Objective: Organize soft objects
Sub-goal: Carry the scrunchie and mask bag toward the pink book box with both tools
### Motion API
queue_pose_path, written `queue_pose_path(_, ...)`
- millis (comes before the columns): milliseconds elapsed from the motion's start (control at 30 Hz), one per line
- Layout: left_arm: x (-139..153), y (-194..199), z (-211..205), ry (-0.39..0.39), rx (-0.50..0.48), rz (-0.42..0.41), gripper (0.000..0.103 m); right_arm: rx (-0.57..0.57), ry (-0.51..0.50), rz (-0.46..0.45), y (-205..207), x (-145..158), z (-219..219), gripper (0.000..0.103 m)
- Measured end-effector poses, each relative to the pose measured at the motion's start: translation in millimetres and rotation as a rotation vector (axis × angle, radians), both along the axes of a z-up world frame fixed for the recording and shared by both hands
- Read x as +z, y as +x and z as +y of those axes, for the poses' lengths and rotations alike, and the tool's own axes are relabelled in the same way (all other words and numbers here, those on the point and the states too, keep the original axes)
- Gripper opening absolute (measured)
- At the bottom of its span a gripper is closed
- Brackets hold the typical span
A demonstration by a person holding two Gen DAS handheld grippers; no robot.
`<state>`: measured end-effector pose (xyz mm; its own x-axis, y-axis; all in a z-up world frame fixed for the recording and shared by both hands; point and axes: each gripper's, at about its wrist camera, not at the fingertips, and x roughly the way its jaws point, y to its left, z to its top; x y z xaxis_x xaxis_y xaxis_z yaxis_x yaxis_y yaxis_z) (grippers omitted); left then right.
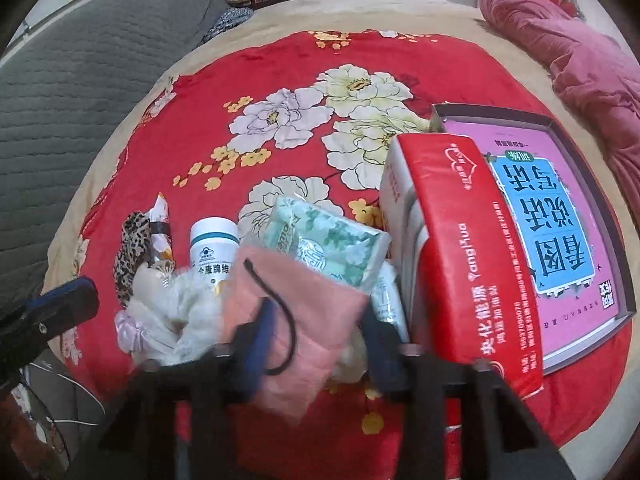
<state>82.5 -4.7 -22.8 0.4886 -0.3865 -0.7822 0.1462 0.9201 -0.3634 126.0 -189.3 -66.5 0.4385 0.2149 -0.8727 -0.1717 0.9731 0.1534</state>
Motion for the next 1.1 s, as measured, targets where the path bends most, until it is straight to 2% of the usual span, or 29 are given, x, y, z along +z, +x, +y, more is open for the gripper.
queue_pose_path(100, -9.6, 2.8, 2.0, 0.005, 0.006, 0.022, 0.010, 0.017, -0.004, -0.024, -2.1, -0.6, 4.7, 0.016)
queue_pose_path(200, -20.4, 3.5, 7.3, -0.008, 0.015, 0.053, 0.010, 0.027, 0.003, -0.054, -5.6, 5.9, 5.1, 0.014)
queue_pose_path(333, -31.2, -4.7, 8.8, 0.019, 0.002, 0.067, 0.010, 0.026, 0.021, -0.080, -8.4, 17.5, 2.5, 0.013)
queue_pose_path(433, -38.5, -11.1, 7.3, 0.034, -0.010, 0.084, 0.017, 0.027, 0.030, -0.088, -9.1, 23.9, 0.9, 0.013)
queue_pose_path(533, -43.2, -15.4, 2.1, 0.007, -0.037, 0.095, 0.034, 0.020, 0.029, -0.098, -9.2, 26.8, -1.0, 0.013)
queue_pose_path(600, -45.8, -17.4, -8.0, 0.003, -0.068, 0.091, 0.053, 0.021, 0.031, -0.102, -9.9, 28.6, -2.2, 0.013)
queue_pose_path(733, -50.5, -17.4, -26.4, 0.033, -0.105, 0.085, 0.054, 0.018, 0.030, -0.116, -10.3, 33.0, -5.3, 0.012)
queue_pose_path(900, -64.6, -13.5, -44.7, 0.122, -0.120, 0.075, 0.054, 0.010, 0.062, -0.118, -10.0, 37.2, -12.3, 0.012)
queue_pose_path(1067, -82.9, -9.8, -50.7, 0.170, -0.098, 0.090, 0.054, 0.010, 0.076, -0.125, -9.3, 40.0, -17.0, 0.012)
queue_pose_path(1100, -85.0, -9.4, -50.2, 0.168, -0.096, 0.093, 0.050, 0.010, 0.079, -0.123, -9.3, 39.8, -17.9, 0.012)
